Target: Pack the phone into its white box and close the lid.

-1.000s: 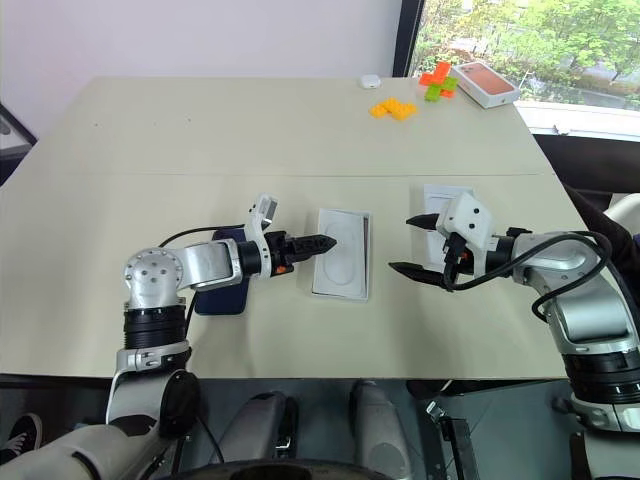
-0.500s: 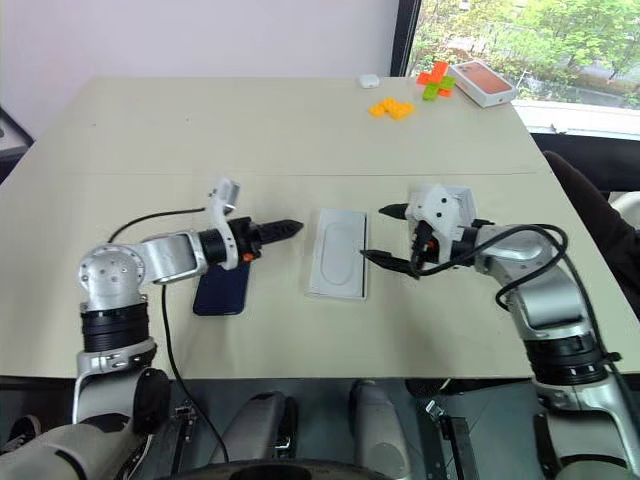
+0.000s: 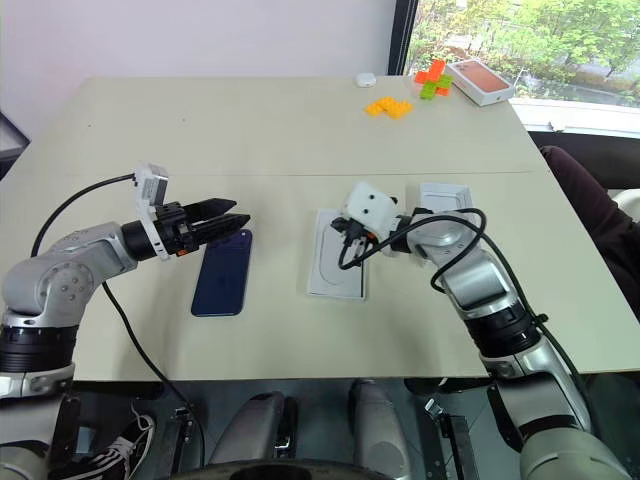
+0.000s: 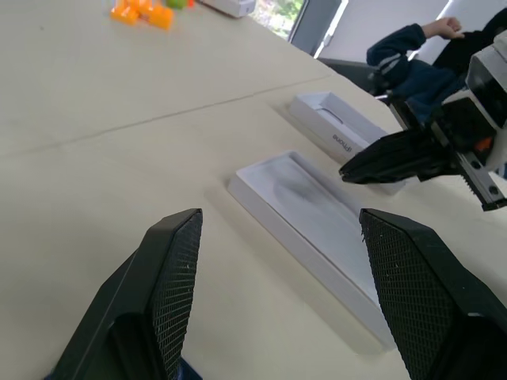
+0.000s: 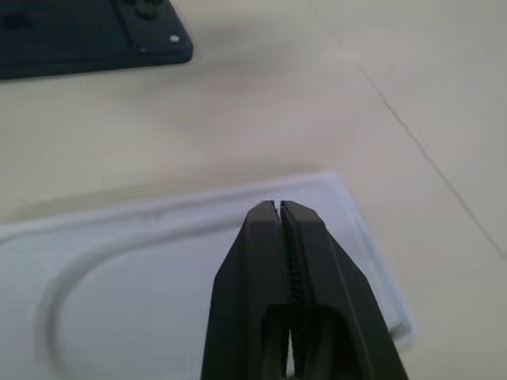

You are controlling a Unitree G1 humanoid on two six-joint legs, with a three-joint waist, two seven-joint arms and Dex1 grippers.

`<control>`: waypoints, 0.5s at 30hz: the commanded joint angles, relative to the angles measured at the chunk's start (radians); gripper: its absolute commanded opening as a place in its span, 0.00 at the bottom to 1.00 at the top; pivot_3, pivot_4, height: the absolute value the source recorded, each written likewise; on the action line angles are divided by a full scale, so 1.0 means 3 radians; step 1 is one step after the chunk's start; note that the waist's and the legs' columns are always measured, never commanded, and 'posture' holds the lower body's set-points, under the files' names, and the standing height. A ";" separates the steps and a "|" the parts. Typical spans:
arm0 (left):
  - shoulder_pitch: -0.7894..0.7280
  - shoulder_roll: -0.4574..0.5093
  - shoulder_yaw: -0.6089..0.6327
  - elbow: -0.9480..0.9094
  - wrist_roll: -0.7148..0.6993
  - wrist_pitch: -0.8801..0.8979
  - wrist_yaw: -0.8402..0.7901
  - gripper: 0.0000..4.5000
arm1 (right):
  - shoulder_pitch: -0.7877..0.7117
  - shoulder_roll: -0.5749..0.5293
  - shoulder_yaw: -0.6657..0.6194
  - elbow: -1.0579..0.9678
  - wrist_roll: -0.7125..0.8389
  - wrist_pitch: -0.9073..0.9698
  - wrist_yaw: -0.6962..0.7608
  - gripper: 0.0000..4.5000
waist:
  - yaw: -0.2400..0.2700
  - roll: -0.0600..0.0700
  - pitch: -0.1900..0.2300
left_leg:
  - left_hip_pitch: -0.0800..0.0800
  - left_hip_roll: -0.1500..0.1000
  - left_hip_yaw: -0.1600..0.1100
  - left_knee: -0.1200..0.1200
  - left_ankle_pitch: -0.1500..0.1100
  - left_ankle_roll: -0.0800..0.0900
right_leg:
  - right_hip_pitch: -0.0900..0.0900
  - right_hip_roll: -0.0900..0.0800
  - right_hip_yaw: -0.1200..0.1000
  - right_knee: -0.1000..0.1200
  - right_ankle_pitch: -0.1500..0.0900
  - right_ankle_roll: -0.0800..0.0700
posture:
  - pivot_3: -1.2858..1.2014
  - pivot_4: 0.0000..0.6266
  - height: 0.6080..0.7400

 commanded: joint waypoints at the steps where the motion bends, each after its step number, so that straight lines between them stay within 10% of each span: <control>1: 0.0045 -0.0004 -0.0004 -0.0022 0.0124 -0.0207 -0.0124 0.75 | -0.0074 0.0073 0.0156 0.0098 -0.0208 0.0040 -0.0081 0.01 | -0.0008 0.0000 0.0000 | -0.0001 0.0000 0.0000 0.0000 0.0000 0.0000 | 0.0000 0.0000 0.0000 0.0000 0.0000 0.0000 | 0.52 0.24 1.00; 15: 0.0191 -0.0056 0.0200 -0.0277 -0.0089 -0.0164 -0.0239 0.75 | -0.0088 -0.0348 0.0563 0.0215 -0.0857 -0.0176 0.0287 0.01 | -0.0013 0.0000 0.0000 | 0.0001 -0.0001 0.0004 0.0002 -0.0005 0.0008 | 0.0000 -0.0001 0.0001 0.0001 0.0006 0.0011 | 0.52 0.24 1.00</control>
